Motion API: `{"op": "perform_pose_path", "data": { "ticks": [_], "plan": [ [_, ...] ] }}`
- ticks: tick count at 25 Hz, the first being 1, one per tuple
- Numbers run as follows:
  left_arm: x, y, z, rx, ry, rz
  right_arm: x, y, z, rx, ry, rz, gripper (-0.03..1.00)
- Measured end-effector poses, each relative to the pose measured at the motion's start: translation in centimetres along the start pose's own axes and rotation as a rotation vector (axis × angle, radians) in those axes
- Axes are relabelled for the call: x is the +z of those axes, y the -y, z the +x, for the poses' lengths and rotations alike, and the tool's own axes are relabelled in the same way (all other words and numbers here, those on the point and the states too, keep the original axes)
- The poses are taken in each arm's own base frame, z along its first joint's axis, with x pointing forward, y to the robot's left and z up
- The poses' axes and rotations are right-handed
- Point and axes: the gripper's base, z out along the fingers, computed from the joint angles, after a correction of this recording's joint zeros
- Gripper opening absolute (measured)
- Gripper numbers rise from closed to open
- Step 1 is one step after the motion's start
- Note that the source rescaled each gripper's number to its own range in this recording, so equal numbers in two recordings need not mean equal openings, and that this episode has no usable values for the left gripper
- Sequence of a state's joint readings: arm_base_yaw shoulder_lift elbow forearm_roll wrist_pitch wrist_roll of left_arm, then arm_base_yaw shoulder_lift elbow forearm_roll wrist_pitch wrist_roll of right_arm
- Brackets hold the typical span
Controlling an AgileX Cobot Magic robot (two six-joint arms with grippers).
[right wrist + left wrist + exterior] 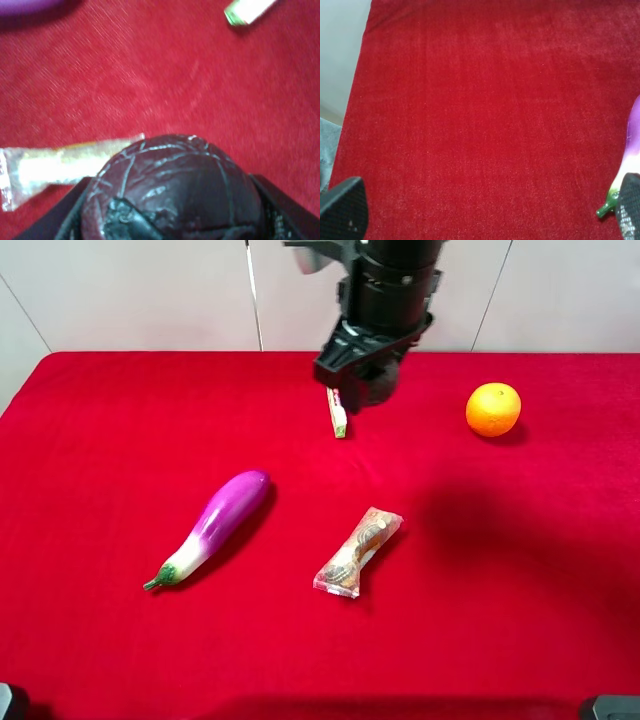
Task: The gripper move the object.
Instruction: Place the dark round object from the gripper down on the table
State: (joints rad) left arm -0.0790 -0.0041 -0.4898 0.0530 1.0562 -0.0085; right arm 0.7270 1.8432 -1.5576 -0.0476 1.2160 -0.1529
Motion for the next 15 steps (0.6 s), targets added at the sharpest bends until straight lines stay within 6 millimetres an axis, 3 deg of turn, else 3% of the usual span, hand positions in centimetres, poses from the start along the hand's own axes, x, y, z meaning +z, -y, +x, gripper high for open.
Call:
{"op": "perform_pose_path", "data": {
  "ticks": [15],
  "plan": [
    [0.0, 0.0, 0.0, 0.000, 0.000, 0.000, 0.1, 5.3, 7.2, 0.207, 0.008, 0.029, 0.00]
  ]
}}
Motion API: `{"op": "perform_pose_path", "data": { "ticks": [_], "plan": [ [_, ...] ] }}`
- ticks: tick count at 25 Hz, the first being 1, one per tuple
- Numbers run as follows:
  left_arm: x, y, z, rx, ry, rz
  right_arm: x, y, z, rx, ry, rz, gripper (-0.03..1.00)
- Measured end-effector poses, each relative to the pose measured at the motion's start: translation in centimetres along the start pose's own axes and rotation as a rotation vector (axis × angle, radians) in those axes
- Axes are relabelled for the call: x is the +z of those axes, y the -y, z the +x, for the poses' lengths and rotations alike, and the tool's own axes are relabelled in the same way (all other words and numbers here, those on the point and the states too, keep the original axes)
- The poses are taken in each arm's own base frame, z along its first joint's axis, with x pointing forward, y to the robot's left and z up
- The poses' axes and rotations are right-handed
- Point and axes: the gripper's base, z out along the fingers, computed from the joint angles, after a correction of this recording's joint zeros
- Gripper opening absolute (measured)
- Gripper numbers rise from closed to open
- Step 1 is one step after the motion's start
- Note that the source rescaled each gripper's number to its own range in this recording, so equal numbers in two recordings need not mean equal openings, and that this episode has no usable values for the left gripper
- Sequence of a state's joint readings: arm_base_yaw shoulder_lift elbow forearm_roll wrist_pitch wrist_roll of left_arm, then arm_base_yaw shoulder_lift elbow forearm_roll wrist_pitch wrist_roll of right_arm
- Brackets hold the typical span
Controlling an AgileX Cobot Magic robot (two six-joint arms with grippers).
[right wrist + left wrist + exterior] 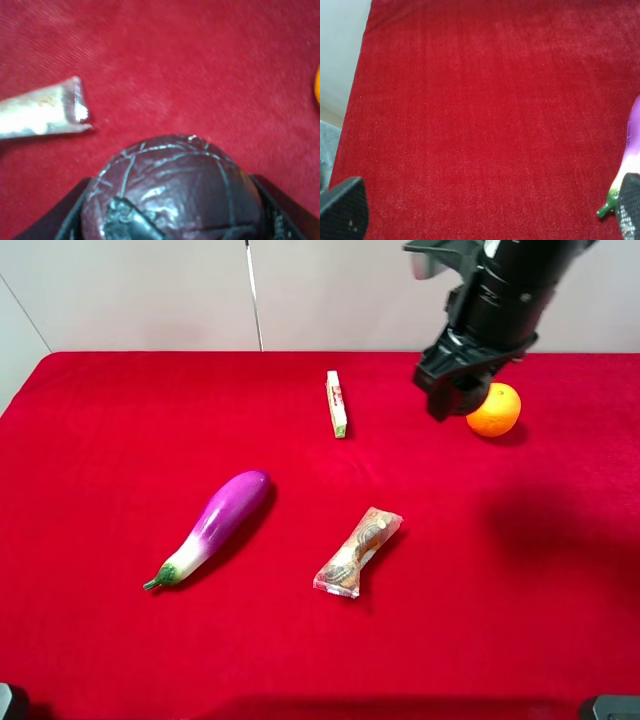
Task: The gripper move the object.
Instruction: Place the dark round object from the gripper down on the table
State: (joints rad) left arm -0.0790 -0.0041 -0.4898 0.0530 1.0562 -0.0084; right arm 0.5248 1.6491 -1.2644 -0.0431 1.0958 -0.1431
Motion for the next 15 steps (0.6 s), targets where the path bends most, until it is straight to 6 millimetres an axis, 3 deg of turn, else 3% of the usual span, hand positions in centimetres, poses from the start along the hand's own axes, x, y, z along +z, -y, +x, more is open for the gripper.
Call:
{"op": "perform_pose_path", "data": {
  "ticks": [15],
  "plan": [
    [0.0, 0.0, 0.0, 0.000, 0.000, 0.000, 3.4, 5.8, 3.7, 0.255, 0.038, -0.002, 0.00]
  ]
}}
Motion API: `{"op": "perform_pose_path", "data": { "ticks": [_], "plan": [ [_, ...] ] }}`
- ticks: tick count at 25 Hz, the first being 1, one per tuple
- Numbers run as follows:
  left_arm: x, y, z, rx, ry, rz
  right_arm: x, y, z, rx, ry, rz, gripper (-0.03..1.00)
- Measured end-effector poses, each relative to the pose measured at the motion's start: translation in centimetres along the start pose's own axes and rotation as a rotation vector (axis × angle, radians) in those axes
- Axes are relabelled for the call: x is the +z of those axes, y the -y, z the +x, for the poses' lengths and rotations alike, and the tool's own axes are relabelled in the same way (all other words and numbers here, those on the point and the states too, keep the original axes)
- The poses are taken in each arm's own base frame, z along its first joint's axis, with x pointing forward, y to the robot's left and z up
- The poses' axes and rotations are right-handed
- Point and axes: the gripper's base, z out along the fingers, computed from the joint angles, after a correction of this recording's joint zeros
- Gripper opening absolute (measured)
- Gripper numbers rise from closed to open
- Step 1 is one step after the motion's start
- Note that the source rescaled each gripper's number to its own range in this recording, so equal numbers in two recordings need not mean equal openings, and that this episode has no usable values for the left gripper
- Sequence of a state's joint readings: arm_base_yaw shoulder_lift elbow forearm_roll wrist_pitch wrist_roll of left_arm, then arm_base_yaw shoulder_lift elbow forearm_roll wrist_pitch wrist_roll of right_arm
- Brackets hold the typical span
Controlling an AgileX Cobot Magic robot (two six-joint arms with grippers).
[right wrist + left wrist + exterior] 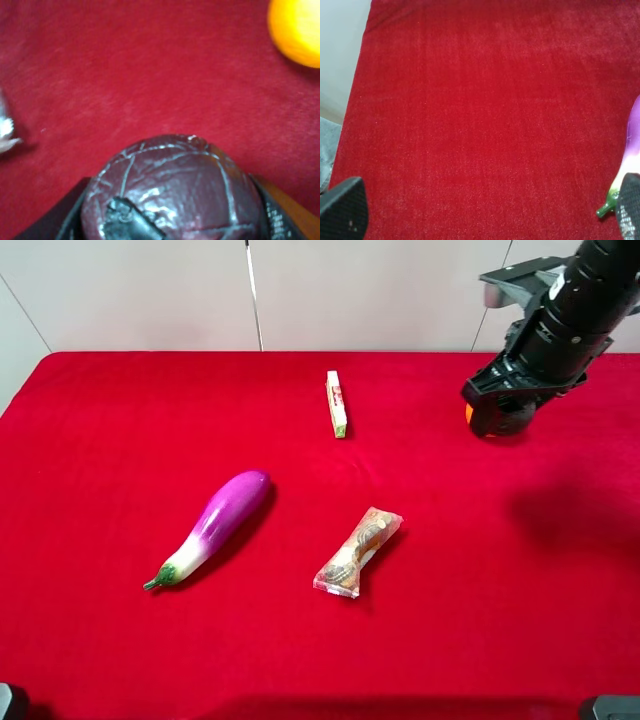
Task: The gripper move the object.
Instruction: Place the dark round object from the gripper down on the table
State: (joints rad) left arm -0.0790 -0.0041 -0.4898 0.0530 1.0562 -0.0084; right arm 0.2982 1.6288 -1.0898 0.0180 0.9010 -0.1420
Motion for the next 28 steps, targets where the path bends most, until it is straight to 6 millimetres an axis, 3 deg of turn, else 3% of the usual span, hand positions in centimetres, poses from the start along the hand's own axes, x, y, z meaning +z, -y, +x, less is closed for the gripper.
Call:
{"op": "perform_pose_path", "data": {
  "ticks": [16, 28],
  "plan": [
    [0.0, 0.0, 0.0, 0.000, 0.000, 0.000, 0.1, 7.7, 0.8, 0.251, 0.129, 0.075, 0.00],
    [0.0, 0.0, 0.0, 0.000, 0.000, 0.000, 5.4, 11.3, 1.4, 0.388, 0.060, 0.056, 0.00]
  ]
}}
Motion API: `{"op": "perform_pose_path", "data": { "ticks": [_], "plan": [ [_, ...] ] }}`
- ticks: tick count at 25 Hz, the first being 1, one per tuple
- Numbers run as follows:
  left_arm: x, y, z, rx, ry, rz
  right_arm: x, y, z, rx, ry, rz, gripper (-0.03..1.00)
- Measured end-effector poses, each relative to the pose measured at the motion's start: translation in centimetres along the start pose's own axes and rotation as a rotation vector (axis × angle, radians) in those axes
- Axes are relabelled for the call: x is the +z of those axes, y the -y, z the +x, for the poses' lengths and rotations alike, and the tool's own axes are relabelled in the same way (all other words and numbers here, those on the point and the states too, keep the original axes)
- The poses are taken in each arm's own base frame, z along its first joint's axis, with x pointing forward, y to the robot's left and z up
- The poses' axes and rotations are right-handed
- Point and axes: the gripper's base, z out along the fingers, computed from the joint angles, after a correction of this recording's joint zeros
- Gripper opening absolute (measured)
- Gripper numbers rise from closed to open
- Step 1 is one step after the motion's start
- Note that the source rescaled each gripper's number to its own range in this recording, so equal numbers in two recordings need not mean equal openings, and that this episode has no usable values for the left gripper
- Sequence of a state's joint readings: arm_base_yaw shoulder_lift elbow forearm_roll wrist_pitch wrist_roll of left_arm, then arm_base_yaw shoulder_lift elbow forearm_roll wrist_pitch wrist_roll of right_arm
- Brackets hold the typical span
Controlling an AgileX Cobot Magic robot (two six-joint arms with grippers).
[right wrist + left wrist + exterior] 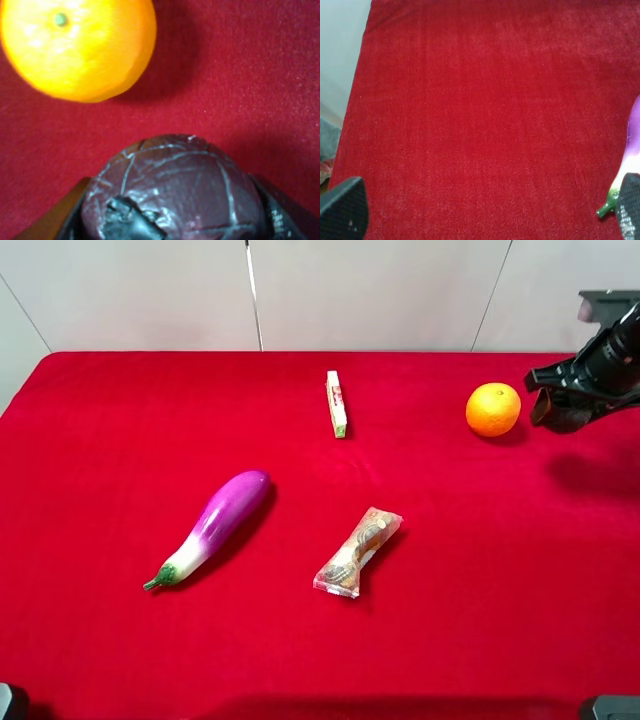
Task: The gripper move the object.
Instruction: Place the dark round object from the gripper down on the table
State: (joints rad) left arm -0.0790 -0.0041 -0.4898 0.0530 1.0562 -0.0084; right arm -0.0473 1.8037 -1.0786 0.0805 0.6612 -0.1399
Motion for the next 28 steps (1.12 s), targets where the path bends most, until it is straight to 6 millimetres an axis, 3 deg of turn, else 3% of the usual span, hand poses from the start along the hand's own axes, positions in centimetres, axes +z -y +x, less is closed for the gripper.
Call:
{"op": "perform_pose_path", "data": {
  "ticks": [5, 15, 28],
  "plan": [
    [0.0, 0.0, 0.0, 0.000, 0.000, 0.000, 2.4, 0.5, 0.2, 0.015, -0.045, 0.000, 0.00],
    [0.0, 0.0, 0.0, 0.000, 0.000, 0.000, 4.5, 0.9, 0.4, 0.026, -0.073, 0.028, 0.00],
    [0.0, 0.0, 0.0, 0.000, 0.000, 0.000, 4.7, 1.0, 0.4, 0.024, -0.071, 0.034, 0.00]
  ]
}}
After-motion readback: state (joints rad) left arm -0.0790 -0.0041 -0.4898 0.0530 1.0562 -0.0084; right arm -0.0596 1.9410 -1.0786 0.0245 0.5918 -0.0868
